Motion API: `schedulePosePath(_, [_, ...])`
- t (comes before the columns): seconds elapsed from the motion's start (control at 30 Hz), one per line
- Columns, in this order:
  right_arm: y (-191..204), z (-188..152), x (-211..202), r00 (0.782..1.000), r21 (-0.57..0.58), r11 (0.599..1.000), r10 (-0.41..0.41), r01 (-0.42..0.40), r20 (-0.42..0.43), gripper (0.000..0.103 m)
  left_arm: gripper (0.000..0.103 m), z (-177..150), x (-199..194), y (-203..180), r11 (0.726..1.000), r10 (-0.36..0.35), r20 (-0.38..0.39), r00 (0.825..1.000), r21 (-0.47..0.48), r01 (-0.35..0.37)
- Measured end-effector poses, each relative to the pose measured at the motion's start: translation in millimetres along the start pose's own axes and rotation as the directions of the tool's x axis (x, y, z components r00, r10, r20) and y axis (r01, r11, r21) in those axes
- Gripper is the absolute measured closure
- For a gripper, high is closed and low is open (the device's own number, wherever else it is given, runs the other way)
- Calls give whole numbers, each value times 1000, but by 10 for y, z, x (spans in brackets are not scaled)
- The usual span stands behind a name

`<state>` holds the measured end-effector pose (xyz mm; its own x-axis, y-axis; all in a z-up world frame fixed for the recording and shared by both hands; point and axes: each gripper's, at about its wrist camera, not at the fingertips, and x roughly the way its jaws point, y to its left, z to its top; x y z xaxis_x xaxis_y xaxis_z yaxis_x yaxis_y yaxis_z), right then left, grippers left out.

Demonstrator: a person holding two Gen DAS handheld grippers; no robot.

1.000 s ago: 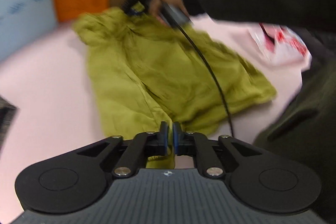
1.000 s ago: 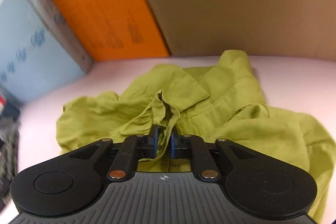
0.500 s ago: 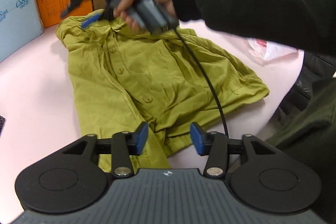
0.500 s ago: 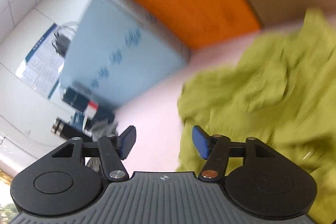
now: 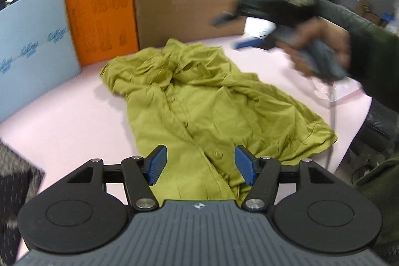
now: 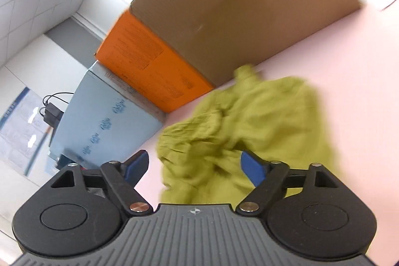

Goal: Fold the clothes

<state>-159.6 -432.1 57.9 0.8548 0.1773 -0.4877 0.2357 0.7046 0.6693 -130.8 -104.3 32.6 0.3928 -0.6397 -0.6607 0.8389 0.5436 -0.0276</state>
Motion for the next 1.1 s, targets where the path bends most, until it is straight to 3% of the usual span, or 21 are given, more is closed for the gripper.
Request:
schedulePosePath(0.07, [-107,-188,-435,995,-14,995,-94,94,36,23,45,118,75,72,999,-28,10,1000,19,28])
schedulePosePath(0.23, [-330,-939,-1201,952,-35,953,-297,301,73,23,45,646,614,203,998,-56,-18,998,-30,55])
schedulePosePath(0.33, [-327,-1395,-1360,918,-68,917,-388,393,79,23,45,979,1143,243,997,-67,-67,996,-42,64])
schedulePosePath(0.43, [-294,-1738,-1360,896,-67,896,-430,439,108,23,46,1180,1723,209,994,-89,-172,981,-79,76])
schedulePosePath(0.57, [-287,-1966,-1239,867,-60,870,-479,490,135,26,46,1256,2324,30,992,-121,-288,950,-73,105])
schedulePosePath(0.67, [-297,-2055,-1201,849,-32,859,-499,511,172,28,50,1287,2565,-57,995,-96,-312,945,-69,79])
schedulePosePath(0.7, [-309,-2037,-1107,845,-29,856,-504,517,181,39,57,1288,2584,-55,994,-99,-302,948,-75,80])
schedulePosePath(0.73, [-292,-2035,-1095,846,-39,856,-502,516,178,79,84,1290,2602,-52,993,-101,-292,951,-81,81])
schedulePosePath(0.77, [-269,-2023,-1054,849,-61,852,-506,519,153,100,102,1303,2592,-52,995,-87,-281,956,-71,69])
schedulePosePath(0.9, [-83,-1978,-1061,855,-172,838,-499,518,142,98,103,1450,2378,48,1000,-27,-165,986,-20,25])
schedulePosePath(1.0, [188,-1892,-1208,861,-270,818,-475,508,181,98,103,1512,2300,220,997,-61,-174,983,-53,53])
schedulePosePath(1.1, [400,-1858,-1214,857,-417,751,-480,512,186,98,102,1573,2223,392,993,-96,-183,978,-87,81])
